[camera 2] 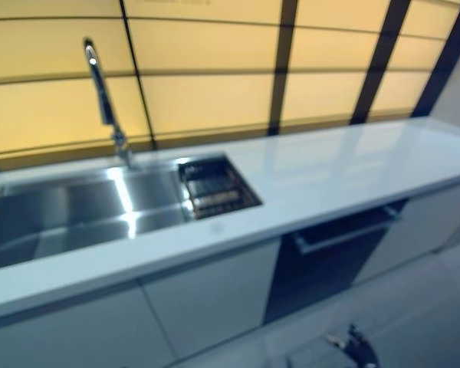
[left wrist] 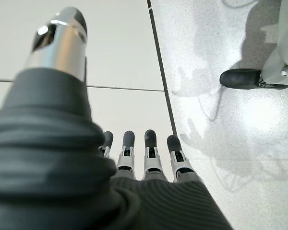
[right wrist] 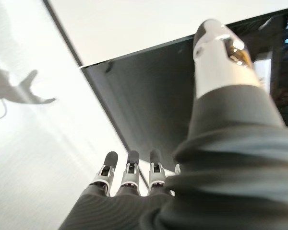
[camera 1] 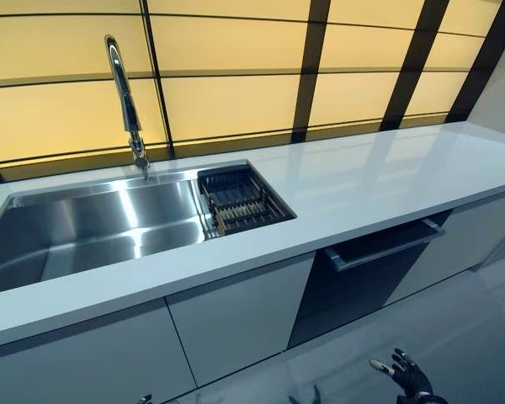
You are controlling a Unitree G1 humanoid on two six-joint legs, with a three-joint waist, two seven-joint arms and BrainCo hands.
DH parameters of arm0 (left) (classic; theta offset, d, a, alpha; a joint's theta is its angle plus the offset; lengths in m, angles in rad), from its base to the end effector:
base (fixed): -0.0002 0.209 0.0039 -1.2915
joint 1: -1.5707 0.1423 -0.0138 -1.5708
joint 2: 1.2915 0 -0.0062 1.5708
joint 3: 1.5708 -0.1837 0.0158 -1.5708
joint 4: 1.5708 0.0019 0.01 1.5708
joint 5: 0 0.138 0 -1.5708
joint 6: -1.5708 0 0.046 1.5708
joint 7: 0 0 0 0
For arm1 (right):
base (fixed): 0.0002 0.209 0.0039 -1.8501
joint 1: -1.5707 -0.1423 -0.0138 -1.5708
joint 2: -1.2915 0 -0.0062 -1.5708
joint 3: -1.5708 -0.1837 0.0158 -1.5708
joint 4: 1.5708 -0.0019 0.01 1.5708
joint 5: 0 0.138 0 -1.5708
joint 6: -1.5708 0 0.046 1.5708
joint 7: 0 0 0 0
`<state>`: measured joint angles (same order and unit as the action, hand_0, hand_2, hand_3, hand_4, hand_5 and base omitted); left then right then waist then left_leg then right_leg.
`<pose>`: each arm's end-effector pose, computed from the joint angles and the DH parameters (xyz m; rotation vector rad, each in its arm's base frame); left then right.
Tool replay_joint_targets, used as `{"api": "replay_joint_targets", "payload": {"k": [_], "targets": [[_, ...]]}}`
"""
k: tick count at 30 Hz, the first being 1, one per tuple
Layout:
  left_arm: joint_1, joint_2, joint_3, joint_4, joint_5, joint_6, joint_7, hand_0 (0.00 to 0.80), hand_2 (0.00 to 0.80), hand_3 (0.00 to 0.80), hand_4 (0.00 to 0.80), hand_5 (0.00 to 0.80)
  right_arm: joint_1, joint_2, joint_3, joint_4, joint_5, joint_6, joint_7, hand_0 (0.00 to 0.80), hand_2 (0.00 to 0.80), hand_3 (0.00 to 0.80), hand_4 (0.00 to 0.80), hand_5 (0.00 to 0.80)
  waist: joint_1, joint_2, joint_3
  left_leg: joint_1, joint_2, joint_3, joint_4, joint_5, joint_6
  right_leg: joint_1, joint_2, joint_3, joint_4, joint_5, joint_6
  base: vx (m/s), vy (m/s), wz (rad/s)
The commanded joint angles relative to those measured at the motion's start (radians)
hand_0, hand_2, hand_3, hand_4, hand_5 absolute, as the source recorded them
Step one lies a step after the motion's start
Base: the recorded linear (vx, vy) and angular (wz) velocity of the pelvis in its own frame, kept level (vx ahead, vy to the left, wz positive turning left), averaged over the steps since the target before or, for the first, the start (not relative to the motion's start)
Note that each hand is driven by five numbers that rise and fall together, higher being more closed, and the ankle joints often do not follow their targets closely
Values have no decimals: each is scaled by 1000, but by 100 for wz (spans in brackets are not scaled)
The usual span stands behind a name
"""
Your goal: Take plates into dishwasher
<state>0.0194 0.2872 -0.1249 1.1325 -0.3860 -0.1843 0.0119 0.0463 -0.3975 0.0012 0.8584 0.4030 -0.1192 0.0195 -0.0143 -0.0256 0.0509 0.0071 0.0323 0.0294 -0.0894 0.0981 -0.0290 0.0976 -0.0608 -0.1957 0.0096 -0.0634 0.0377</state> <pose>0.0883 0.2402 -0.1029 0.0132 0.9398 0.2808 0.1203 -0.2776 -0.0672 -0.0113 0.7172 -0.3246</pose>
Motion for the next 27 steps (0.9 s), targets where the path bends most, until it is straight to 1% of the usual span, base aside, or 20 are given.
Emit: {"api": "replay_joint_targets", "payload": {"k": [1,4,5,6,8,12,22,27], "targets": [[-66,16,58,54,-47,-56,-27,0,0,0,0,0,-55,9,-47,47,-48,-71,9,0,0,0,0,0,-1,-38,2,68,-31,52,13,-61,15,-41,-32,76,-74,175,41,-39,15,-1],[-78,25,66,89,-50,-57,-42,0,0,0,0,0,-67,8,-50,165,-75,-46,4,0,0,0,0,0,5,-38,-8,72,-33,48,11,-62,16,-36,-30,76,-75,174,41,-21,9,0],[-86,27,70,110,-47,-58,-49,0,0,0,0,0,-76,8,-49,232,-108,-26,-5,0,0,0,0,0,10,-38,-13,74,-34,46,11,-63,17,-34,-30,74,-76,173,40,0,0,0],[-88,28,72,116,-44,-59,-51,0,0,0,0,0,-78,8,-48,256,-114,-28,-1,0,0,0,0,0,12,-37,-14,74,-34,45,11,-62,18,-33,-30,74,-76,173,40,0,0,0],[-94,32,72,146,-47,-61,-57,0,0,0,0,0,-91,7,-37,338,-137,-4,-5,0,0,0,0,0,20,-37,-19,77,-35,41,10,-63,19,-28,-30,71,-76,172,40,0,0,0],[-106,35,78,178,-41,-58,-64,0,0,0,0,0,-104,12,-39,404,-127,1,-4,0,0,0,0,0,26,-35,-26,81,-37,32,8,-62,21,-24,-28,69,-78,171,39,0,0,0],[-109,38,87,190,-40,-55,-86,0,0,0,0,0,-99,25,-43,427,-127,-11,-12,0,0,0,0,0,24,-31,-32,87,-39,24,7,-66,24,-20,-22,76,-78,167,37,0,0,0],[-109,36,82,187,-24,-46,-75,0,0,0,0,0,-100,26,-40,418,-119,-12,-14,0,0,0,0,0,22,-31,-32,88,-39,22,6,-67,25,-19,-21,78,-77,164,36,0,0,0]]}}
